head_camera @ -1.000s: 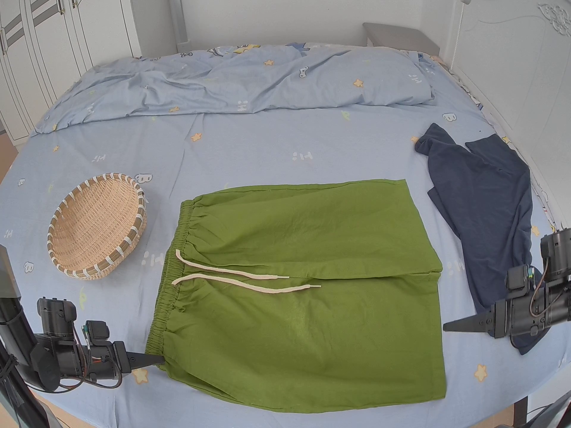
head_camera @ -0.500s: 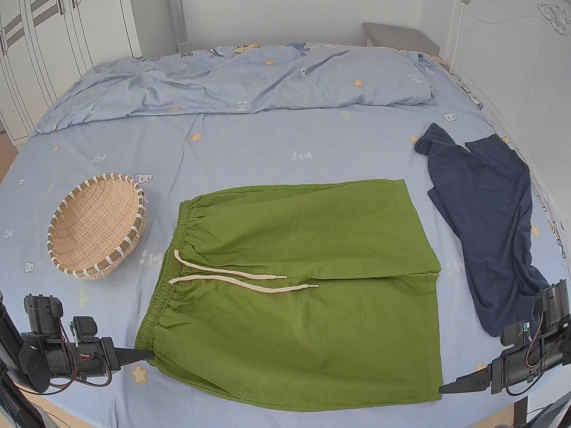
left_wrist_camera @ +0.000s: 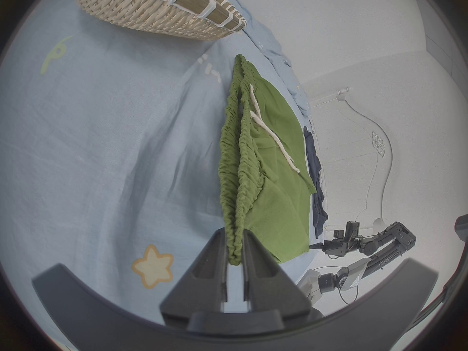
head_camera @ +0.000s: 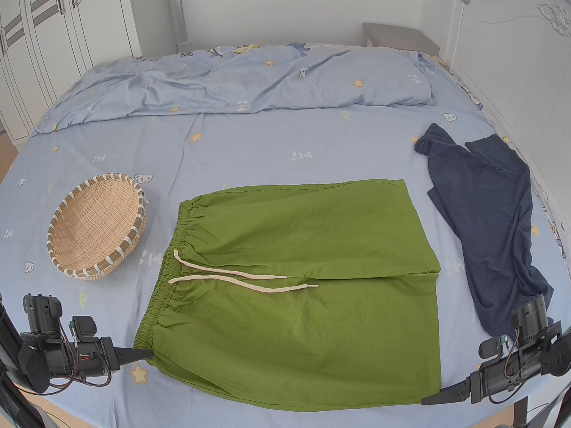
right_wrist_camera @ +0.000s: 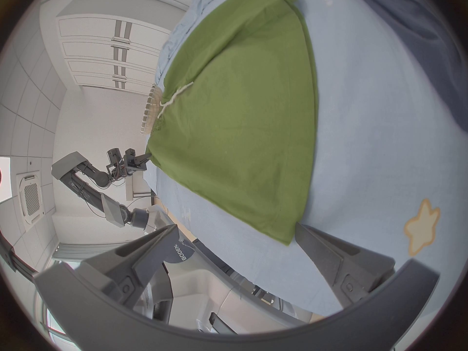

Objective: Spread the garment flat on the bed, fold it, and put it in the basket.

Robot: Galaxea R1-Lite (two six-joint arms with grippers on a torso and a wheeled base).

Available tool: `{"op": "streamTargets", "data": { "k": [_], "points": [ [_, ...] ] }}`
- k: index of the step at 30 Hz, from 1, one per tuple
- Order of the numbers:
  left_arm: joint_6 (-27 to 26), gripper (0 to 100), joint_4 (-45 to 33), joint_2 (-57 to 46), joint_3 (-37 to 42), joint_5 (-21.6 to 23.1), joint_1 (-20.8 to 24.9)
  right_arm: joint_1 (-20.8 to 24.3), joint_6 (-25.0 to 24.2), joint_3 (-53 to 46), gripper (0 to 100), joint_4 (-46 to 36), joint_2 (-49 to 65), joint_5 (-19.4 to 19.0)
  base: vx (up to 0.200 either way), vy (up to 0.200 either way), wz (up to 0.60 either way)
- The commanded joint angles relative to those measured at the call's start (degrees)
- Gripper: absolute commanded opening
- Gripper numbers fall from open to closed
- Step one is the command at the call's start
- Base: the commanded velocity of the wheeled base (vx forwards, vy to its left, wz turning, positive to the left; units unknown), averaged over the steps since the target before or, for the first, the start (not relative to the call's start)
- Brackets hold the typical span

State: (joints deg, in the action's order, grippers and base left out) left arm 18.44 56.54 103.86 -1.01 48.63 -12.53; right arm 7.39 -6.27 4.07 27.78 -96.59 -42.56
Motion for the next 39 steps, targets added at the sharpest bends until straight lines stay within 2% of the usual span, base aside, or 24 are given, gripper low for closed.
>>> {"op": "streamTargets", "data": {
  "k": [1,15,24,39],
  "points": [
    [0.01,0,0.06,-0.07,1.01,-0.02,0.05,0.87,-0.06,-2.14,100,1.49,-4.84,0.19,0.0,0.0,0.0],
    [-1.66,0,-0.11,0.73,1.01,0.06,0.05,3.6,-0.59,-2.23,100,4.3,-7.21,0.02,0.0,0.0,0.0],
    [-1.66,0,-0.11,0.73,1.01,0.06,0.05,2.46,-0.68,-3.46,100,11.42,-10.73,-0.07,0.0,0.0,0.0],
    [-1.66,0,-0.11,0.73,1.01,0.06,0.05,0.17,-0.94,-3.46,100,12.56,-11.08,-0.33,0.0,0.0,0.0]
  ]
}}
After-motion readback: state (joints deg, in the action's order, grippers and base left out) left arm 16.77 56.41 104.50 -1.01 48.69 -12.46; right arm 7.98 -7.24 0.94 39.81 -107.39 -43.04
